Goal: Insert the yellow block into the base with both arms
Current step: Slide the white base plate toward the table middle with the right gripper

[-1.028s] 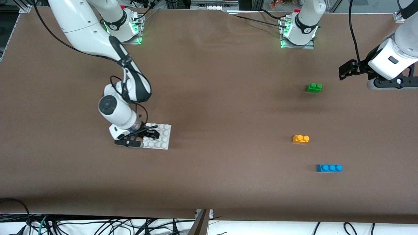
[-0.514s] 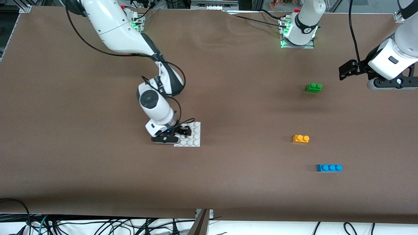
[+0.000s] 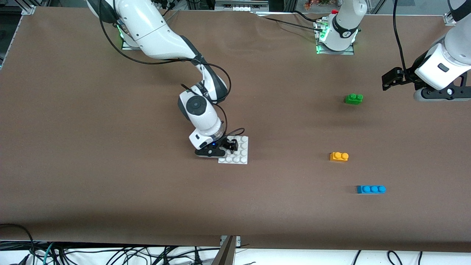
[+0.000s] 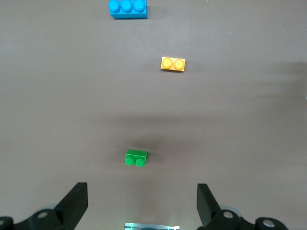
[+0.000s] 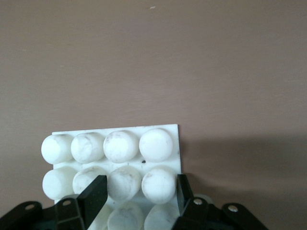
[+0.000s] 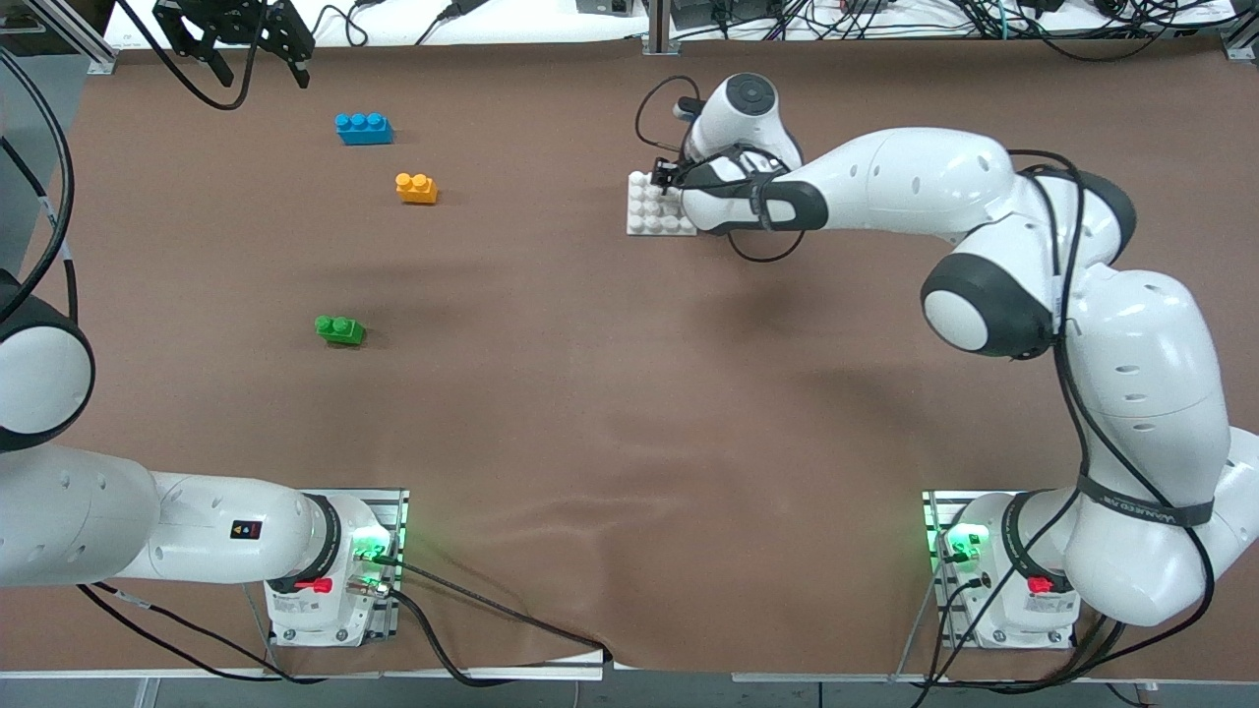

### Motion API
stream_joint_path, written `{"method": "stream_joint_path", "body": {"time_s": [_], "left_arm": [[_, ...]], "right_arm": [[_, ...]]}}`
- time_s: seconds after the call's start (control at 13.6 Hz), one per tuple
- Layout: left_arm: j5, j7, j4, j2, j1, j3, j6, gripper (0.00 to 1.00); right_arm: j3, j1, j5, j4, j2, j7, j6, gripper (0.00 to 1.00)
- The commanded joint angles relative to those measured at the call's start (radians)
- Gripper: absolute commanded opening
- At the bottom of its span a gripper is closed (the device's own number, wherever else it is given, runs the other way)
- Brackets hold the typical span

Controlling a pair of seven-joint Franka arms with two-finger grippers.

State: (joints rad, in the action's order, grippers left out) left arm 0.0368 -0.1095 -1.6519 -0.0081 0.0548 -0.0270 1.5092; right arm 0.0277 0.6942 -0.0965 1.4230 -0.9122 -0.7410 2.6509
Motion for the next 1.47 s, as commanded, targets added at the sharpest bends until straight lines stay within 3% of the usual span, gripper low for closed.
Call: {"method": "stream_joint_path", "body": {"time_s": [0.0,0.37,1.1,1.25,1.32,1.4], "left_arm": [[-0.025,0.016,0.018,0.002,-0.007,-0.001,-0.015,1.00],[-0.025,0.016,0.018,0.002,-0.007,-0.001,-0.015,1.00],[-0.025,0.017,0.038,0.013,-0.007,-0.001,-0.015,1.00],[-0.025,0.019,0.038,0.013,-0.007,-0.001,-0.017,1.00],[-0.025,0.018,0.038,0.014,-0.007,-0.001,-0.017,1.00],[-0.025,0.018,0.038,0.014,-0.007,-0.001,-0.017,1.00]], "right_arm": [[0.026,0.079,0.000,-0.163,-0.155,-0.096,-0.005,0.65],[0.037,0.145,-0.002,-0.225,-0.188,-0.172,-0.003,0.65],[0.034,0.153,0.023,-0.236,-0.189,-0.173,0.004,0.71],[0.034,0.139,0.017,-0.237,-0.179,-0.166,-0.003,0.93],[0.031,0.131,0.014,-0.237,-0.166,-0.166,-0.006,1.00],[0.029,0.117,0.008,-0.239,-0.151,-0.167,-0.034,1.00]]}}
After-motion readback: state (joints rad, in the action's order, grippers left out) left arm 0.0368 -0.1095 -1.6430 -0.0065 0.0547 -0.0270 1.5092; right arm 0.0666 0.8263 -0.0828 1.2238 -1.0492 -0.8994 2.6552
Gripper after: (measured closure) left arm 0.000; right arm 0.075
